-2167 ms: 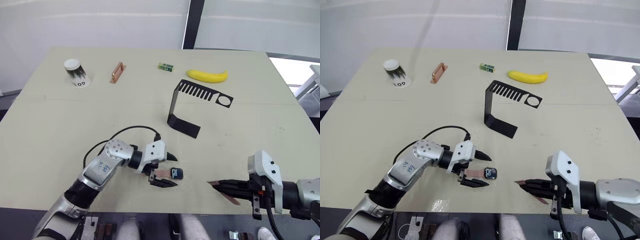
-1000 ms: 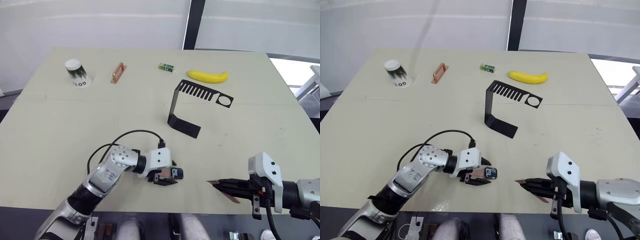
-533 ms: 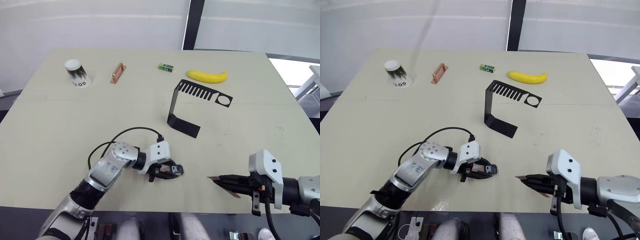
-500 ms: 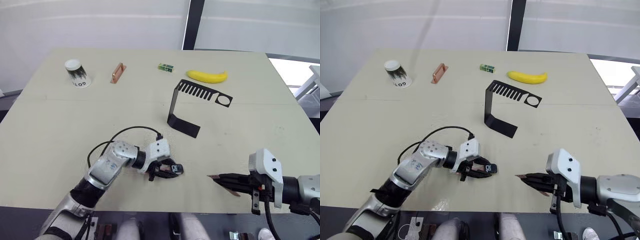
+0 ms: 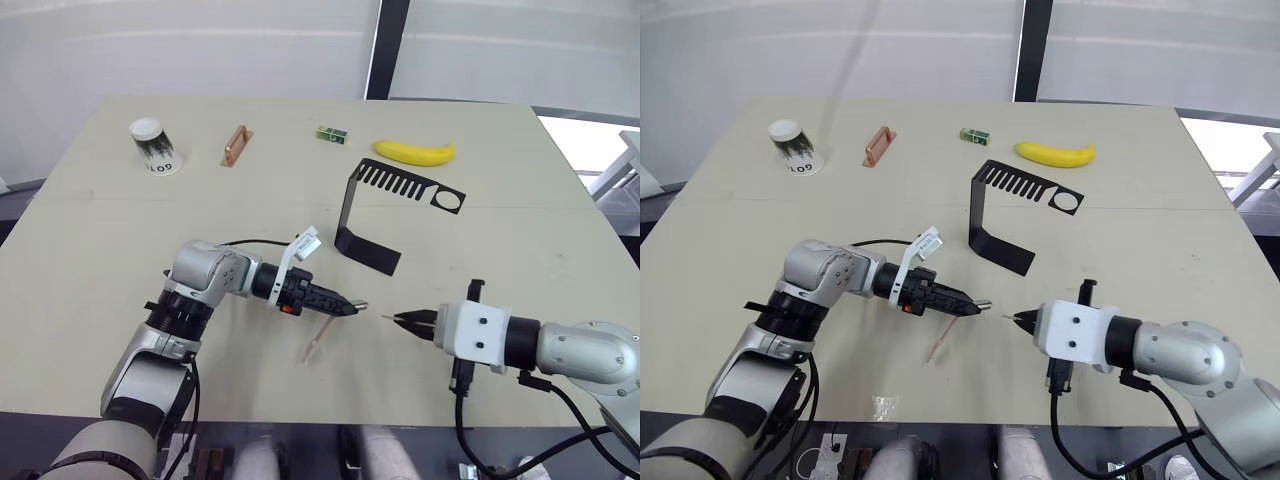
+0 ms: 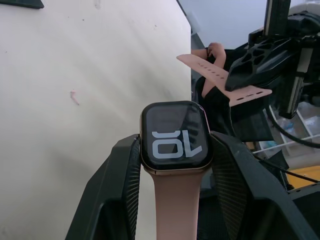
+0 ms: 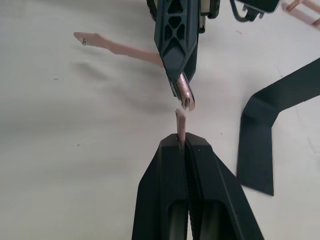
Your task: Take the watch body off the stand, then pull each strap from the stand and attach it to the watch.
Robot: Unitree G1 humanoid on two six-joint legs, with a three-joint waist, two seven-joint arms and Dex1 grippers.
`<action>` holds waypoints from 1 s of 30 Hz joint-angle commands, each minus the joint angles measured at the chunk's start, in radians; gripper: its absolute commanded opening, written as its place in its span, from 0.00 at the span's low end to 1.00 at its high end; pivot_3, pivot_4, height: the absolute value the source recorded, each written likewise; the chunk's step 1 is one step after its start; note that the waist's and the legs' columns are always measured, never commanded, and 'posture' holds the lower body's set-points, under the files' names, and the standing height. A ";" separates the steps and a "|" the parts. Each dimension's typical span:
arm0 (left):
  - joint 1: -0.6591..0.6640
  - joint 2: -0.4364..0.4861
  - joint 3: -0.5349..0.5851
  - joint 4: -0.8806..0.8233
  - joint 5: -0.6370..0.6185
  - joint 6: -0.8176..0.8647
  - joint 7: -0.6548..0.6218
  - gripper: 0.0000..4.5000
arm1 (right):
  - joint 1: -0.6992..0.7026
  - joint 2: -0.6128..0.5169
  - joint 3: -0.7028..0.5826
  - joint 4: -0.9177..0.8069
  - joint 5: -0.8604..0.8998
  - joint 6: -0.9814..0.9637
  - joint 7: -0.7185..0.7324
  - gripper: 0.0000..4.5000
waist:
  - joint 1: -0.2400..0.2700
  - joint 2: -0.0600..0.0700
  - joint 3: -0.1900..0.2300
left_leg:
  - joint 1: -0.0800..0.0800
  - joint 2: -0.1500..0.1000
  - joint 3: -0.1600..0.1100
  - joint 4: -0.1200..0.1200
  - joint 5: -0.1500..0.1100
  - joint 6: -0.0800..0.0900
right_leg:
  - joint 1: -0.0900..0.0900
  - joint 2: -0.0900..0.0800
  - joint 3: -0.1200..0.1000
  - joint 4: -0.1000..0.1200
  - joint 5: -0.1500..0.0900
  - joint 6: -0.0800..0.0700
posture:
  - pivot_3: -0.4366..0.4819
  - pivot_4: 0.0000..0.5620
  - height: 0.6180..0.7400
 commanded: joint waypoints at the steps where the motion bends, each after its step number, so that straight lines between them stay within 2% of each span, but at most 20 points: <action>1: -0.029 -0.016 0.036 0.024 -0.033 0.021 0.013 0.35 | -0.034 0.028 0.037 -0.004 -0.072 -0.011 -0.033 0.00 | -0.001 0.000 0.000 | 0.000 0.000 0.000 0.000 0.000 0.000 | 0.000 0.000 0.000 0.000 0.000 0.000 | 0.48 0.27 1.00; 8: -0.022 -0.006 0.021 0.007 -0.040 0.012 0.008 0.35 | -0.052 0.064 0.071 0.002 -0.161 -0.006 -0.041 0.00 | 0.000 0.000 0.000 | 0.001 0.000 0.000 0.000 0.000 -0.001 | 0.000 0.000 0.000 0.002 0.000 0.000 | 0.48 0.27 1.00; 15: -0.006 0.003 0.005 -0.008 -0.034 -0.011 0.012 0.35 | -0.040 0.068 0.023 -0.015 -0.157 0.007 -0.015 0.00 | -0.001 0.000 0.000 | 0.001 0.000 0.000 0.000 0.000 -0.001 | 0.000 0.000 0.000 0.002 0.000 0.000 | 0.48 0.27 1.00; 30: -0.018 -0.023 0.037 0.000 -0.047 -0.007 0.045 0.35 | -0.052 0.093 0.064 0.003 -0.179 0.009 -0.014 0.00 | 0.000 0.000 0.000 | 0.001 0.000 0.000 0.000 0.000 -0.001 | 0.000 0.000 0.000 0.003 0.000 0.000 | 0.48 0.27 1.00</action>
